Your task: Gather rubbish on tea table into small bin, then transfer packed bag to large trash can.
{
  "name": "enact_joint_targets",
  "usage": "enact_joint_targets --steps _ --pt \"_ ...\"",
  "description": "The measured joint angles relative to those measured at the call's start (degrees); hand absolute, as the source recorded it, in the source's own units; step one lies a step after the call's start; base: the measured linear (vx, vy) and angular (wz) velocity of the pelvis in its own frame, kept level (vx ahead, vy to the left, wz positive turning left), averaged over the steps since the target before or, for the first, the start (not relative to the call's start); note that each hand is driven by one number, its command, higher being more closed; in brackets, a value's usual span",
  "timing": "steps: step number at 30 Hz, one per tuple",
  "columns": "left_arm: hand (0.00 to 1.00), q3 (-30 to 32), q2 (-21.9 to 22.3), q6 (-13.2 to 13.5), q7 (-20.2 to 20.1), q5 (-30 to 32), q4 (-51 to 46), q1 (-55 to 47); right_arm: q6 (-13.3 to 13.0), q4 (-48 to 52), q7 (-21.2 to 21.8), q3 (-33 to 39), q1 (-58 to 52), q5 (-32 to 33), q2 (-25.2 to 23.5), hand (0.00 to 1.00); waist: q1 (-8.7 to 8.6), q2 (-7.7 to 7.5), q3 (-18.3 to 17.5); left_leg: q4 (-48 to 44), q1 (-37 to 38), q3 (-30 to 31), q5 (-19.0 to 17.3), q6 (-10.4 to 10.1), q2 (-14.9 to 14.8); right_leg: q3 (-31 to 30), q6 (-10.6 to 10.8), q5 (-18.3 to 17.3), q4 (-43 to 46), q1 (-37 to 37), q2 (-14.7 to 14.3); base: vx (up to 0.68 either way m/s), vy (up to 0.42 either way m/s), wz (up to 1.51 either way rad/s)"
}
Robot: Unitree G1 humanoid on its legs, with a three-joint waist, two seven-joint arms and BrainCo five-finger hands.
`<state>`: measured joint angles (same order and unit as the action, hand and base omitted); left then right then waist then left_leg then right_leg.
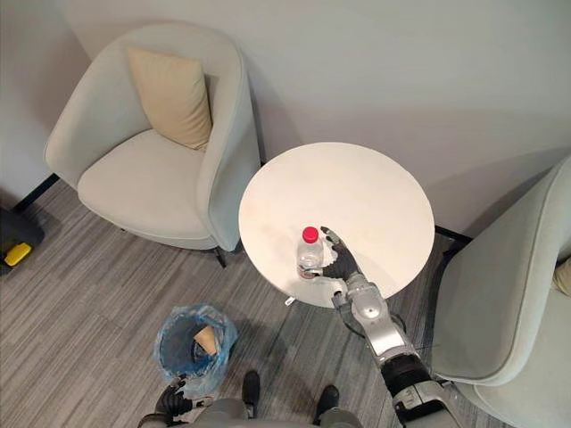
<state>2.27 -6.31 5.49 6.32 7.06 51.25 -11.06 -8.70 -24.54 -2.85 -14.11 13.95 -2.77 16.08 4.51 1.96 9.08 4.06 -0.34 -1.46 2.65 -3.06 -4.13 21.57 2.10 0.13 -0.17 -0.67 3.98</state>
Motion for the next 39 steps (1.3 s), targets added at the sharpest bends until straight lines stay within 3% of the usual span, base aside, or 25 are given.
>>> enact_joint_targets --steps 5,6,11,15,25,39 --pt "0.00 -0.1 0.2 0.1 0.2 -0.8 -0.2 1.1 0.1 -2.5 -0.9 0.0 2.6 0.6 0.0 0.00 1.01 0.37 1.6 -0.1 -1.9 1.3 0.5 0.0 0.1 1.2 0.0 0.0 0.1 1.2 0.1 -0.01 0.005 0.12" --pt "0.00 -0.1 0.2 0.2 0.2 -1.0 -0.2 1.1 0.1 -2.9 -0.9 0.0 3.1 0.8 -0.1 1.00 1.08 0.50 1.9 -0.1 -2.1 1.5 0.6 0.0 0.1 1.4 0.0 0.0 0.1 1.2 0.1 0.02 -0.001 0.16" --pt "0.00 -0.1 0.3 0.2 0.3 -1.9 -0.7 1.0 0.1 -3.9 -0.9 -0.5 6.7 2.4 -0.8 1.00 1.37 0.73 3.2 -0.4 -3.1 1.6 0.6 0.0 0.2 1.5 0.0 0.0 0.2 2.1 0.2 0.00 0.001 0.01" --pt "0.00 -0.3 0.4 0.2 0.3 -2.0 -1.4 1.1 0.1 -5.2 -0.8 -0.7 7.7 2.5 -1.1 1.00 2.57 0.80 3.4 -0.7 -3.4 1.9 0.6 0.0 0.2 1.6 0.0 0.0 0.2 2.1 0.2 0.00 0.005 0.03" --pt "0.00 -0.3 0.5 0.6 0.3 -2.4 -2.4 1.1 0.2 -6.0 -0.6 -2.5 8.2 2.8 -2.1 1.00 2.62 0.88 4.7 -1.1 -3.3 2.2 0.5 0.0 0.2 1.6 -0.1 -0.3 1.1 2.1 0.4 -0.01 0.007 0.02" --pt "0.00 0.1 0.5 0.4 0.2 -1.8 -2.9 0.9 -1.7 19.4 -0.6 2.9 -7.1 3.2 -2.1 1.00 1.92 0.57 4.3 -0.8 -0.2 -0.2 0.5 -0.1 -0.1 -1.4 0.0 -0.3 1.9 0.9 0.3 -0.02 0.014 -0.09"
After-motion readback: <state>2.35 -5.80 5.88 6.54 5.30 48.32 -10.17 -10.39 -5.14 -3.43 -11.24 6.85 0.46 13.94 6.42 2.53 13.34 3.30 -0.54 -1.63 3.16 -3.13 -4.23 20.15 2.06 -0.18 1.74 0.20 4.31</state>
